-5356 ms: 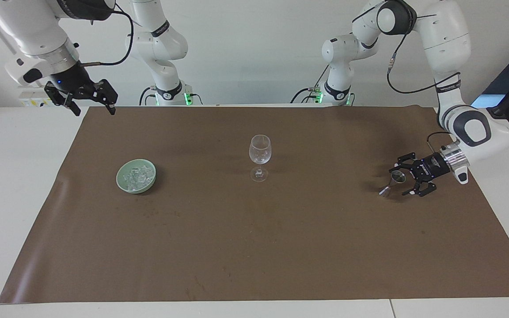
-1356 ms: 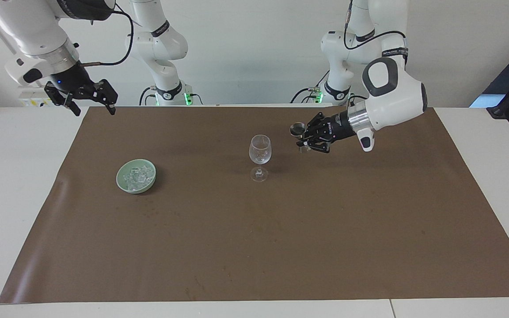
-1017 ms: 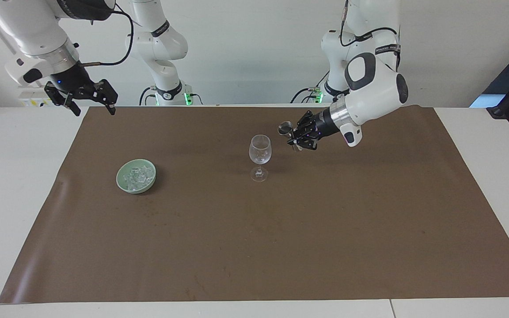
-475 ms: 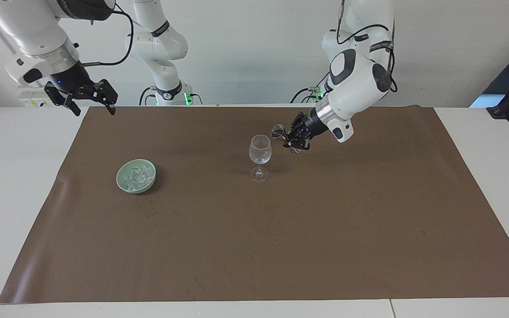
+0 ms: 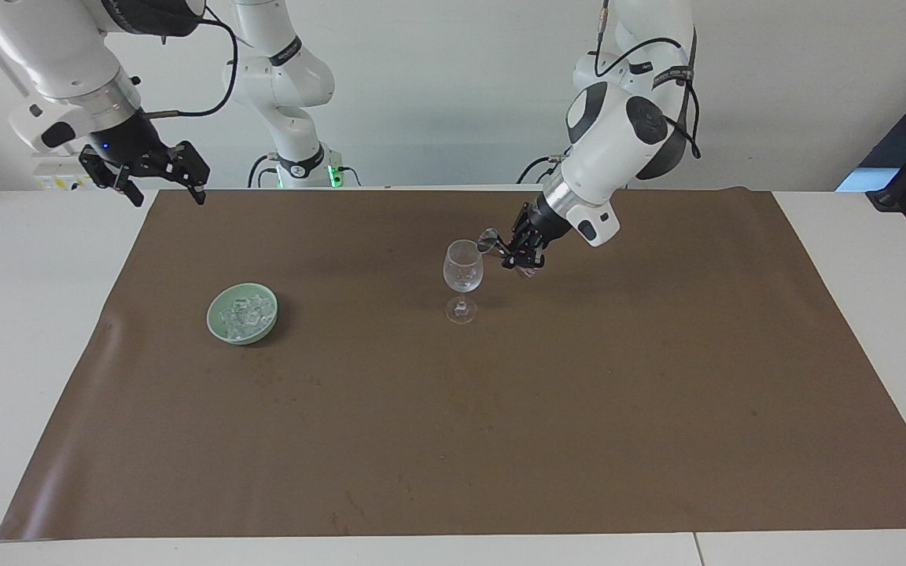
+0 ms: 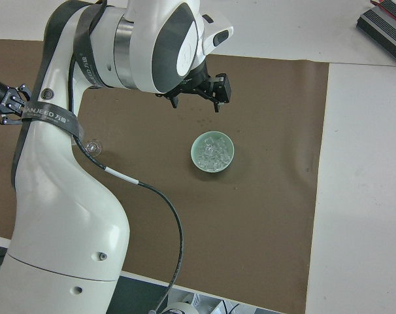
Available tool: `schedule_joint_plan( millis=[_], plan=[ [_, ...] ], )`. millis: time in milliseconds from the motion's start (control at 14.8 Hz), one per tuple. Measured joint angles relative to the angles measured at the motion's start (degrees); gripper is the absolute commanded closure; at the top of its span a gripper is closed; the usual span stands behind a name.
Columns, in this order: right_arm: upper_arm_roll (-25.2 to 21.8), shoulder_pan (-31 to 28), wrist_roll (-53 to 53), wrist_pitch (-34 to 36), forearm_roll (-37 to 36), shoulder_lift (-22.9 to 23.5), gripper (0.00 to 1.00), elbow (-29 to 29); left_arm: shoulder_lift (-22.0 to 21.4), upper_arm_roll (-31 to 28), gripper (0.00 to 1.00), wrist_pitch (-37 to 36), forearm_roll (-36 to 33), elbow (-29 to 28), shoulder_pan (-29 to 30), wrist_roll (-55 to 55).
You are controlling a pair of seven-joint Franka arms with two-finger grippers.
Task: Pour wine and add ice with both arms
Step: 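Lift the metal jigger with the left gripper toward the clear glass, then tilt the jigger over the clear glass with the left gripper to pour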
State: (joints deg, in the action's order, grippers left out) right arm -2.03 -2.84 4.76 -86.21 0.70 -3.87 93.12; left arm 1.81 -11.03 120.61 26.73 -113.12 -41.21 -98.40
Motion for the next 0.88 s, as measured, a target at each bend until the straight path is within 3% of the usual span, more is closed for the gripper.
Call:
schedule_joint_plan(
  millis=[881],
  plan=[
    [0.0,0.0,0.0,0.0,0.0,0.0,0.00,0.0,0.6,0.1,1.00,0.1,-17.3,2.6,-4.4,-8.0]
  ],
)
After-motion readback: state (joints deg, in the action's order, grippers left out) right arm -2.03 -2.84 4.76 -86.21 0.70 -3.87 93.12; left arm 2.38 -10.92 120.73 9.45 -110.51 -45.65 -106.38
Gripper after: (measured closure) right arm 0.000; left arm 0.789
